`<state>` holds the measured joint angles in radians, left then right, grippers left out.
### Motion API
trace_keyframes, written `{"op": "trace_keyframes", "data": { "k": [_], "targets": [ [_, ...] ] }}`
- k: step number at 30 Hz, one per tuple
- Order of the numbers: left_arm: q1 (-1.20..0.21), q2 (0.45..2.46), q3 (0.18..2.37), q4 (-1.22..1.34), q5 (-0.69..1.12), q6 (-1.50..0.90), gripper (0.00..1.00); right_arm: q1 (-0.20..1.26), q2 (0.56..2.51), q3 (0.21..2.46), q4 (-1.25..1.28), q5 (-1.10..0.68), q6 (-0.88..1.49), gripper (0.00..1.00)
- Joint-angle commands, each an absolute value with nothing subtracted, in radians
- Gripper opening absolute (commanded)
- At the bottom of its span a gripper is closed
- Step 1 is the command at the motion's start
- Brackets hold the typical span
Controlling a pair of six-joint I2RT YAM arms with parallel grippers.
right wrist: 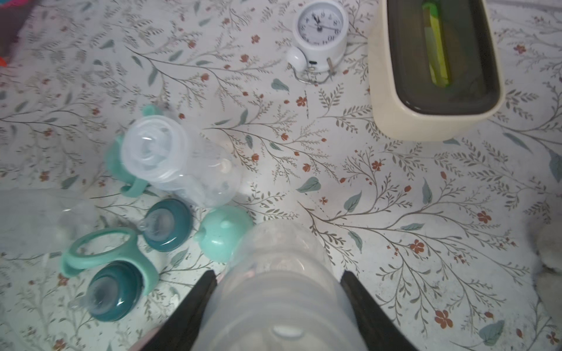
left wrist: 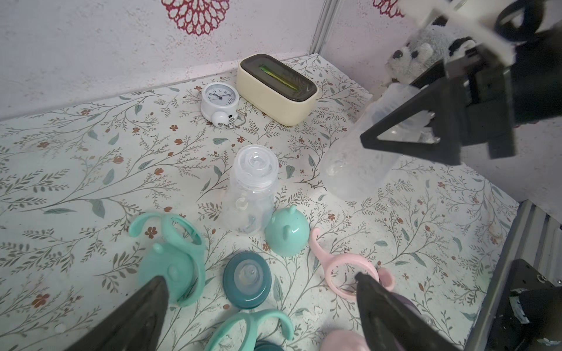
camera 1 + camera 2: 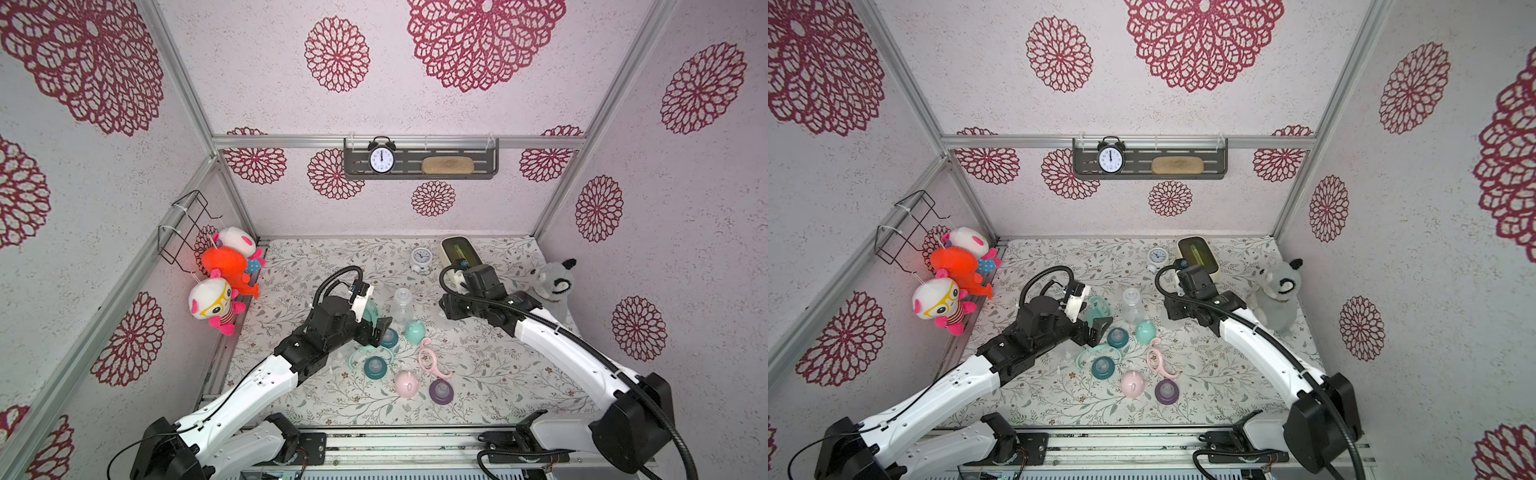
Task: Assemble the baby bottles
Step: Pick up the baby bottle from the center of the board.
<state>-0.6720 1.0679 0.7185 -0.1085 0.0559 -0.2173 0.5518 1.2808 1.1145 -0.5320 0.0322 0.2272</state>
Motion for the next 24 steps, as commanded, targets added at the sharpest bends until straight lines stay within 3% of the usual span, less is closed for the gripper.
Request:
{"op": "trace_keyframes", "data": {
  "k": [1, 11, 24],
  "targets": [
    [-0.703, 1.091, 0.695, 0.055, 0.101, -0.136, 1.00, 0.563, 1.215, 1.166, -0.626, -0.063, 0.221, 0.40],
    [-0.797, 1.177, 0.650, 0.237, 0.178, -0.016, 0.98, 0.595, 1.187, 1.267, -0.661, -0.314, 0.239, 0.39],
    [-0.883, 1.300, 0.639, 0.470, 0.146, 0.000, 0.98, 0.677, 1.262, 1.371, -0.723, -0.396, 0.236, 0.39]
  ]
}}
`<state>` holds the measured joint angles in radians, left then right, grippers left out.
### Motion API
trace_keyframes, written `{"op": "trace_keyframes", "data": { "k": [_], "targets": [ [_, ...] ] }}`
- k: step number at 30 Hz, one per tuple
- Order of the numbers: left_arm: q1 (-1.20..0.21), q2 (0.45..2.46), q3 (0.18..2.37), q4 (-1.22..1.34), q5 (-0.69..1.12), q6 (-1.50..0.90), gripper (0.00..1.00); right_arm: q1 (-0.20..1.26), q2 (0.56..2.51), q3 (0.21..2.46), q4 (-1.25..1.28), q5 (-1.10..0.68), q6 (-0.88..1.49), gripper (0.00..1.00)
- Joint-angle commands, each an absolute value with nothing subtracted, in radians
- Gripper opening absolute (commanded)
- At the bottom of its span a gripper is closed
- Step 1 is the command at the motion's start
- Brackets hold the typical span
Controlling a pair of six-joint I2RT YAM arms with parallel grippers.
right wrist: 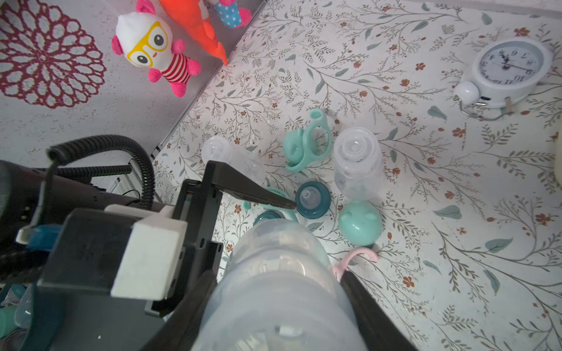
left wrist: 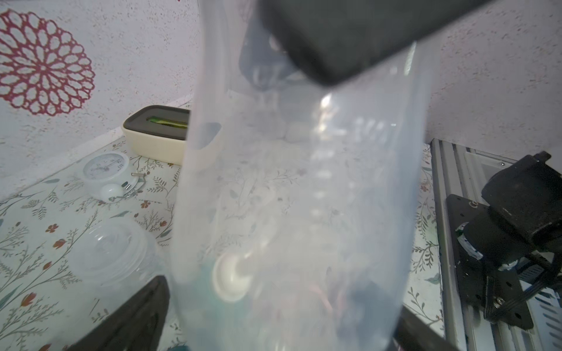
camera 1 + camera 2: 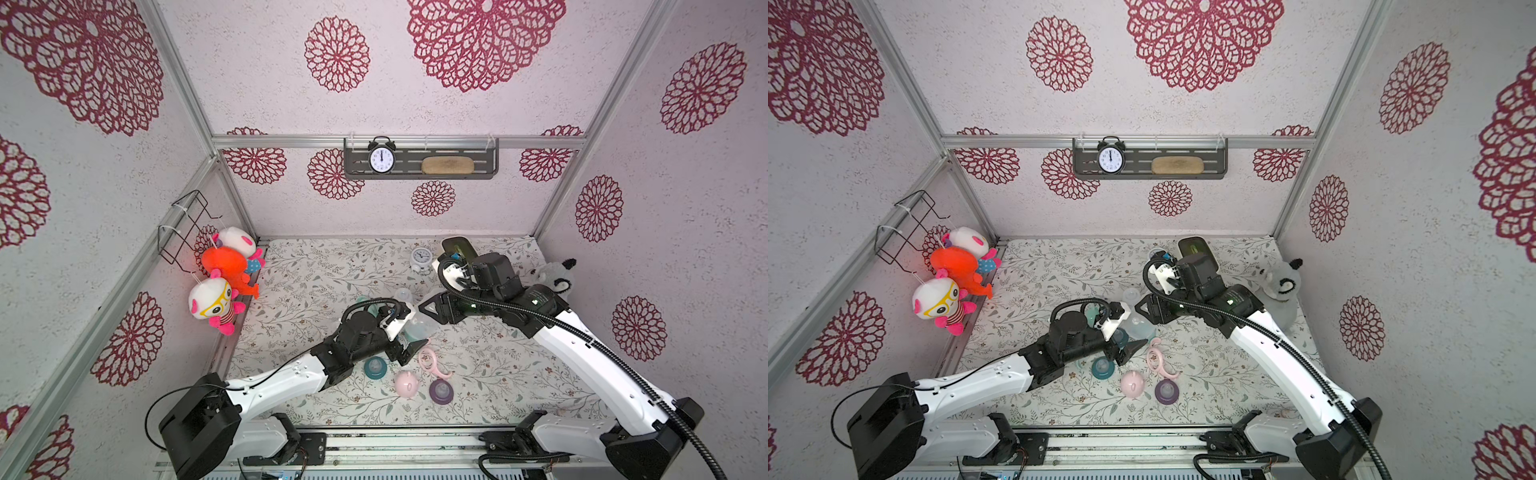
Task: Assemble the baby bottles
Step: Pick up the baby bottle from the center of the board.
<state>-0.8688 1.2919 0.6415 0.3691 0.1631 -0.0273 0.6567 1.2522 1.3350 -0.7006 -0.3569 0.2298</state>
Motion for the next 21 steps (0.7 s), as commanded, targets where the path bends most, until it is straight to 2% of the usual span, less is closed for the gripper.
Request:
{"op": "trace_keyframes", "data": {
  "k": [1, 14, 21],
  "targets": [
    [-0.885, 1.303, 0.635, 0.489, 0.143, 0.000, 0.98, 0.683, 1.267, 1.373, -0.725, -0.397, 0.236, 0.39],
    [-0.886, 1.305, 0.608, 0.535, 0.122, -0.011, 1.00, 0.706, 1.272, 1.369, -0.701, -0.400, 0.255, 0.38],
    [-0.886, 1.301, 0.607, 0.537, 0.124, -0.023, 0.93, 0.705, 1.266, 1.367, -0.692, -0.403, 0.256, 0.38]
  ]
}}
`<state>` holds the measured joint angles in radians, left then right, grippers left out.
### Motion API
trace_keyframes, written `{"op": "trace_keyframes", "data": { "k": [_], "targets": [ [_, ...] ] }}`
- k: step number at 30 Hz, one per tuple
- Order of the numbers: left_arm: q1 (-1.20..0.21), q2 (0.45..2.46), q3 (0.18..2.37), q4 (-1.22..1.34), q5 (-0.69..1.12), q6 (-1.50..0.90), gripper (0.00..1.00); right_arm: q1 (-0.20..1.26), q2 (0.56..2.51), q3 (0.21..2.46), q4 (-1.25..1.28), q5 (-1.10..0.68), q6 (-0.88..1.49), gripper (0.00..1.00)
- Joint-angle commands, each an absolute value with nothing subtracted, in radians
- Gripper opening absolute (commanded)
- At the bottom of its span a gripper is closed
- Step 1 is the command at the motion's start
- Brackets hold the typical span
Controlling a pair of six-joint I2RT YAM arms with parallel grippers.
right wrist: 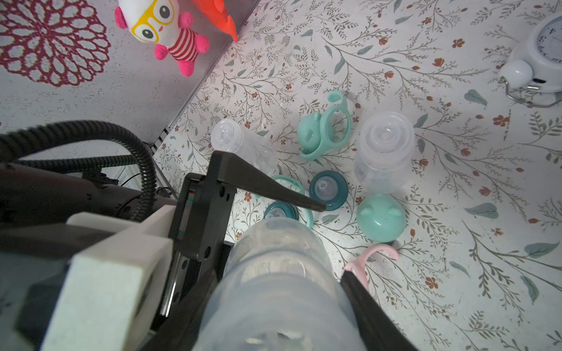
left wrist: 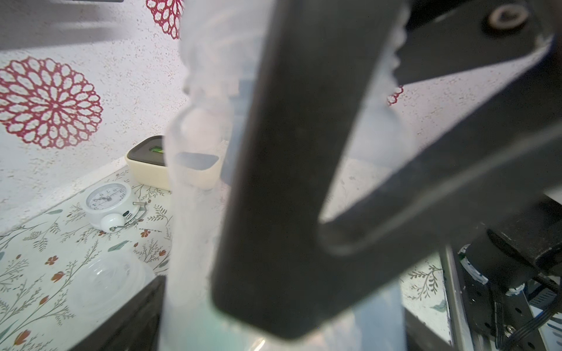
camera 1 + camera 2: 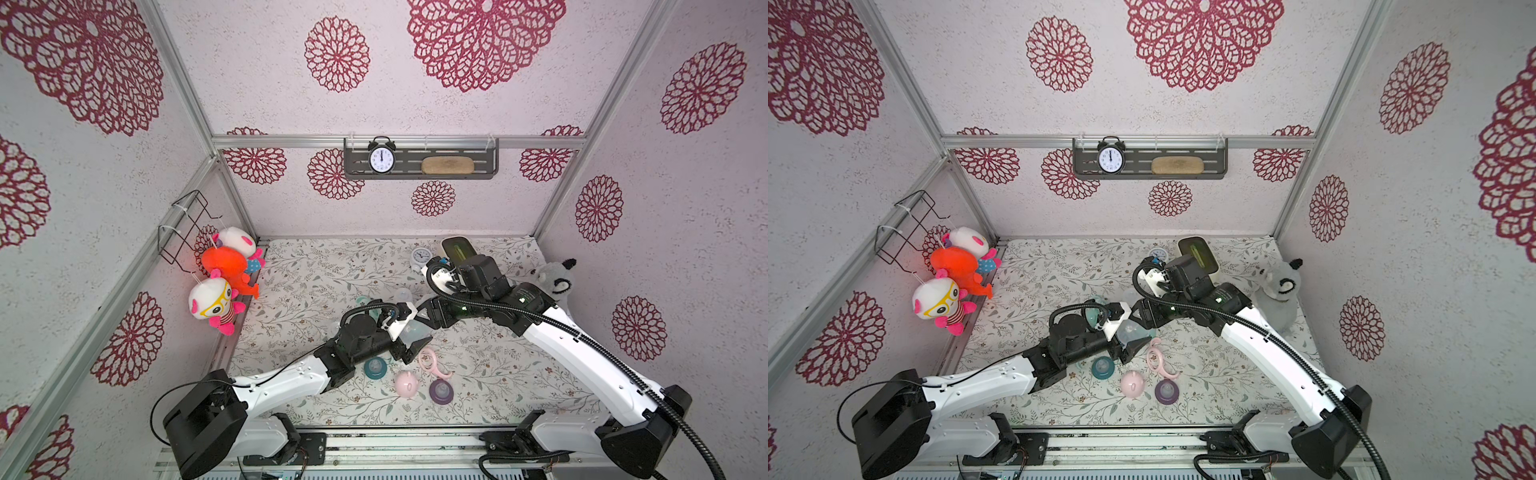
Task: Assemble the baby bottles
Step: Pick up the baby bottle from the center of the board.
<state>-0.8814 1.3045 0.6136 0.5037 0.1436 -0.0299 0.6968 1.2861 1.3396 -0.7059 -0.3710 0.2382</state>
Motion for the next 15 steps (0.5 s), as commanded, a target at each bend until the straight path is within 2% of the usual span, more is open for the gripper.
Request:
{"op": "trace_keyframes", "data": {
  "k": [1, 9, 12, 15],
  "targets": [
    [-0.886, 1.299, 0.607, 0.535, 0.123, -0.026, 0.92, 0.704, 1.263, 1.365, -0.690, -0.401, 0.256, 0.38],
    [-0.886, 1.298, 0.618, 0.523, 0.120, -0.035, 0.93, 0.706, 1.245, 1.354, -0.678, -0.405, 0.259, 0.38],
    [-0.886, 1.301, 0.623, 0.523, 0.124, -0.032, 0.90, 0.705, 1.240, 1.349, -0.675, -0.403, 0.258, 0.38],
    [-0.887, 1.302, 0.628, 0.519, 0.130, -0.033, 0.79, 0.705, 1.236, 1.346, -0.672, -0.402, 0.258, 0.39]
  ]
}}
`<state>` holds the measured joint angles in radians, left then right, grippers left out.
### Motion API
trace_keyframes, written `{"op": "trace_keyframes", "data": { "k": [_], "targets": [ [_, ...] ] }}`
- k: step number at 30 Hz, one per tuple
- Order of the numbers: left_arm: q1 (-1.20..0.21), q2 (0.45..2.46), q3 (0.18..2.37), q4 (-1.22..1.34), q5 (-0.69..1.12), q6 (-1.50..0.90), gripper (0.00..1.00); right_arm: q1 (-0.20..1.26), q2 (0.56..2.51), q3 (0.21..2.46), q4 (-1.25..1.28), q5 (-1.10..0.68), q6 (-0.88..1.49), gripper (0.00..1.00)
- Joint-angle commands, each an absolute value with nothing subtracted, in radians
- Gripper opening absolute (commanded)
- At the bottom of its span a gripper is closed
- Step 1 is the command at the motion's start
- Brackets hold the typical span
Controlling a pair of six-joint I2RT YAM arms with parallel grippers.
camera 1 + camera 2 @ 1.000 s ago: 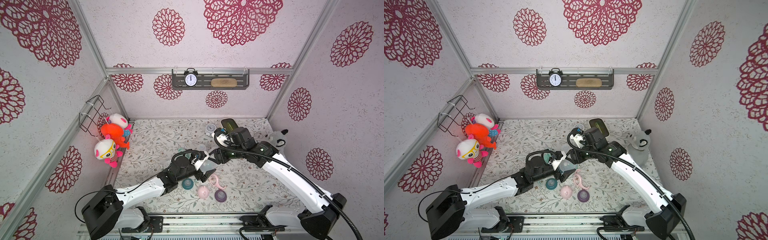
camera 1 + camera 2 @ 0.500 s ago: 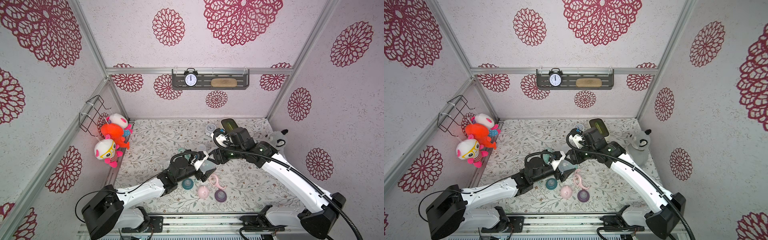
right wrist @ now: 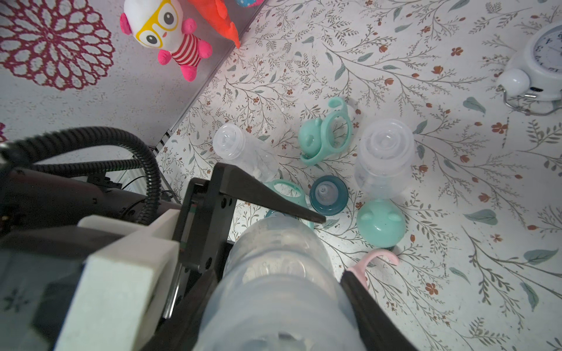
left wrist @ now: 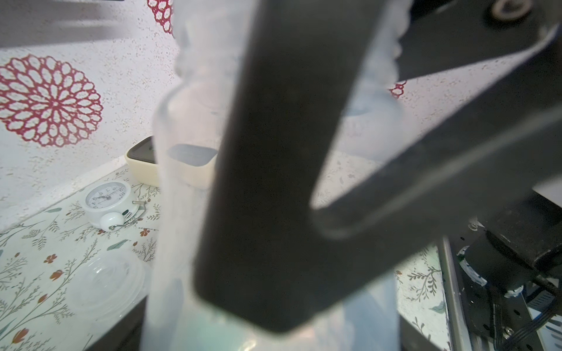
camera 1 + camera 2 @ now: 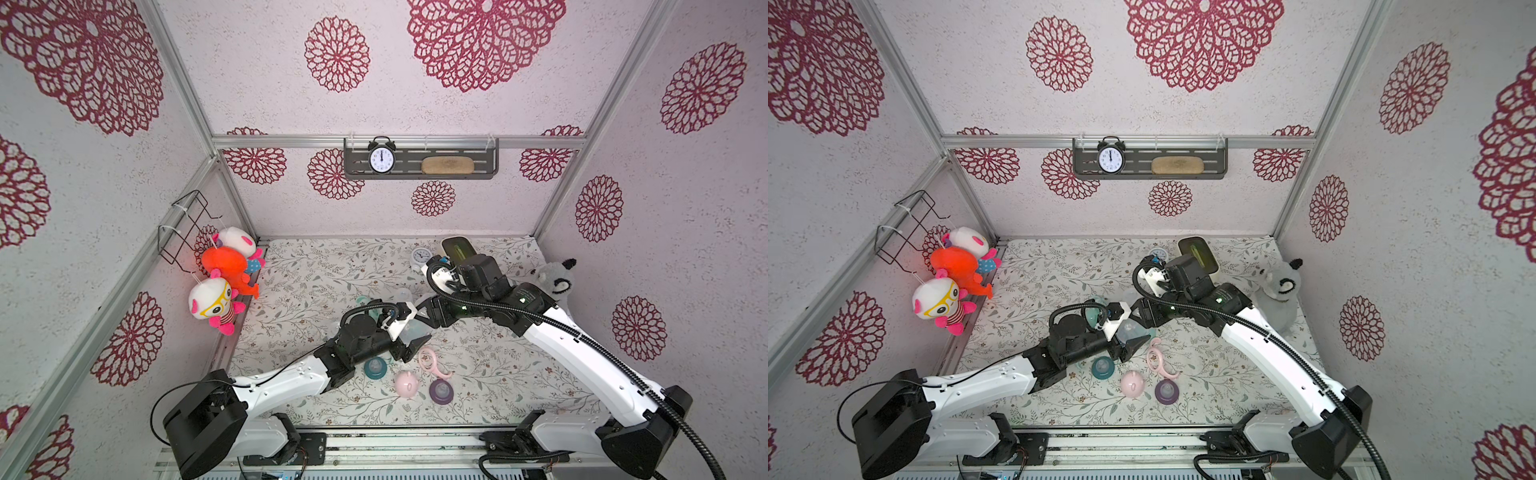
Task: Assemble the baby bottles
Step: Pick up the baby bottle from the center of the board.
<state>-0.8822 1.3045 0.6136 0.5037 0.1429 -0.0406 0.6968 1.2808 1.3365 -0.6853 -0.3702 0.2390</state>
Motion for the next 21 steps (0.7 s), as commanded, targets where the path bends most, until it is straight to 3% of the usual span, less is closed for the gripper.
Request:
{"op": "trace_keyframes", "data": {
  "k": [1, 4, 7, 9, 13, 21],
  "targets": [
    [-0.886, 1.302, 0.628, 0.517, 0.131, -0.033, 0.75, 0.705, 1.233, 1.345, -0.669, -0.403, 0.257, 0.40],
    [-0.887, 1.299, 0.625, 0.517, 0.128, -0.039, 0.66, 0.706, 1.232, 1.338, -0.657, -0.406, 0.252, 0.45],
    [-0.887, 1.298, 0.619, 0.531, 0.122, -0.044, 0.33, 0.705, 1.231, 1.333, -0.642, -0.403, 0.249, 0.53],
    [-0.886, 1.295, 0.616, 0.531, 0.115, -0.046, 0.19, 0.706, 1.227, 1.331, -0.629, -0.401, 0.244, 0.64],
    [-0.886, 1.279, 0.603, 0.534, 0.100, -0.034, 0.00, 0.702, 1.201, 1.334, -0.613, -0.418, 0.235, 0.85],
    [-0.864, 1.236, 0.593, 0.518, 0.084, -0.012, 0.00, 0.699, 1.119, 1.352, -0.640, -0.398, 0.208, 0.91]
  ]
}}
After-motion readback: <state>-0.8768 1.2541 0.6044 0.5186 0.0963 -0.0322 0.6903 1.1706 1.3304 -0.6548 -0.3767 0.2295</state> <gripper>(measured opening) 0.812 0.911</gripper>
